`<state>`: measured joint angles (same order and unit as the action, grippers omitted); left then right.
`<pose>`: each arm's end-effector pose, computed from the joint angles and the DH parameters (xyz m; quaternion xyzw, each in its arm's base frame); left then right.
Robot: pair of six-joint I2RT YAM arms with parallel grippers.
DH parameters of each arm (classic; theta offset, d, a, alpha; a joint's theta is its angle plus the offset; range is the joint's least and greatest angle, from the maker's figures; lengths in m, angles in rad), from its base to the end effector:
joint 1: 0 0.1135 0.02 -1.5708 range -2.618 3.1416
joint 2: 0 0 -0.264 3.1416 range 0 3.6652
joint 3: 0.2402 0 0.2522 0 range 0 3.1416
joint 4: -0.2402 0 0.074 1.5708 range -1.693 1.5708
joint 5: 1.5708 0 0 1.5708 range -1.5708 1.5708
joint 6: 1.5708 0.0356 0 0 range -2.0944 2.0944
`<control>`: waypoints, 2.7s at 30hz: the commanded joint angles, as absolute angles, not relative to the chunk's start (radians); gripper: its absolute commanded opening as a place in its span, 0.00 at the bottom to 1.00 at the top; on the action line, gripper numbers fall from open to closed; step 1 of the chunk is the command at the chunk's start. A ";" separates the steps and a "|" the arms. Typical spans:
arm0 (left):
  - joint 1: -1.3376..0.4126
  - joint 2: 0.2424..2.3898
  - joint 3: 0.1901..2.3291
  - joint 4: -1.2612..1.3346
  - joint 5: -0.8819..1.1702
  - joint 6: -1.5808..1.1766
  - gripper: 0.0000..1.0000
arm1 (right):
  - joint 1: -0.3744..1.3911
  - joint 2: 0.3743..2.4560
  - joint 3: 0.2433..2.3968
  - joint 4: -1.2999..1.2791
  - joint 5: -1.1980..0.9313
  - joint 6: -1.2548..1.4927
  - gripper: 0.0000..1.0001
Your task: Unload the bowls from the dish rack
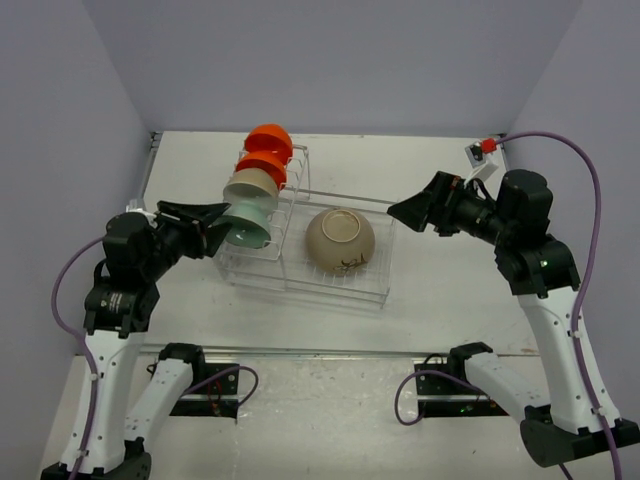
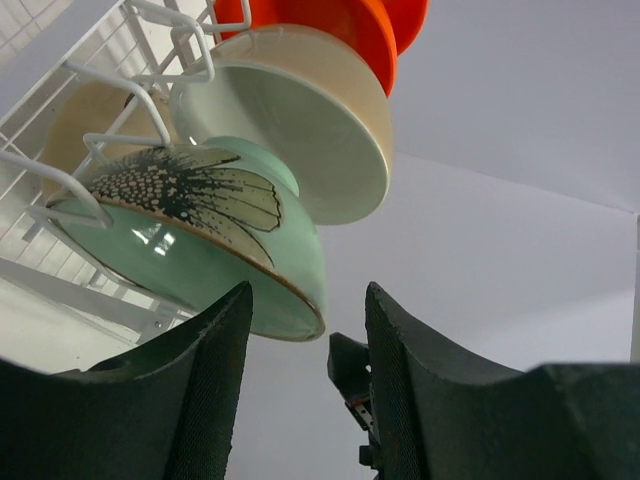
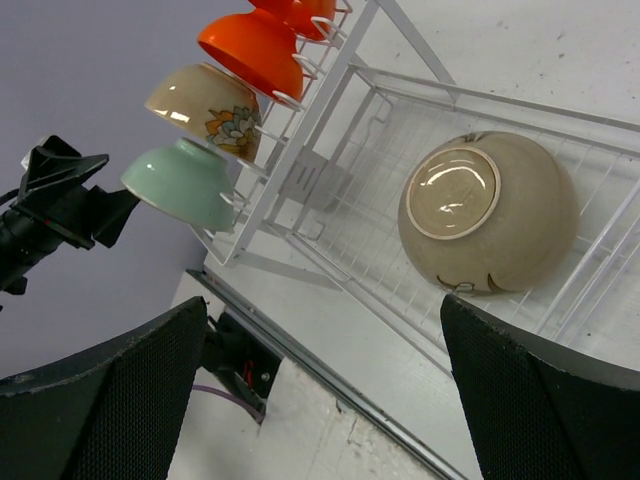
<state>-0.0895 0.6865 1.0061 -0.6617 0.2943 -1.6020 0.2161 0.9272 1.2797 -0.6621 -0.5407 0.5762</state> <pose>0.1299 -0.0220 0.3785 -0.4932 0.6460 -0.5062 0.2885 0.1624 0.0544 0.4337 -0.0155 0.7940 0.4183 0.4410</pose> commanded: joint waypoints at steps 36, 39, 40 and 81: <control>-0.224 0.761 1.069 -0.680 0.153 -1.351 0.50 | 0.219 0.911 1.276 -0.638 -0.525 0.554 0.99; -0.247 0.779 1.069 -0.667 0.135 -1.368 0.50 | 0.219 0.911 1.281 -0.643 -0.522 0.549 0.99; -0.255 0.784 1.068 -0.649 0.129 -1.377 0.49 | 0.221 0.913 1.282 -0.643 -0.520 0.548 0.99; -0.344 0.762 1.065 -0.513 0.044 -1.401 0.00 | 0.221 0.925 1.278 -0.646 -0.522 0.537 0.99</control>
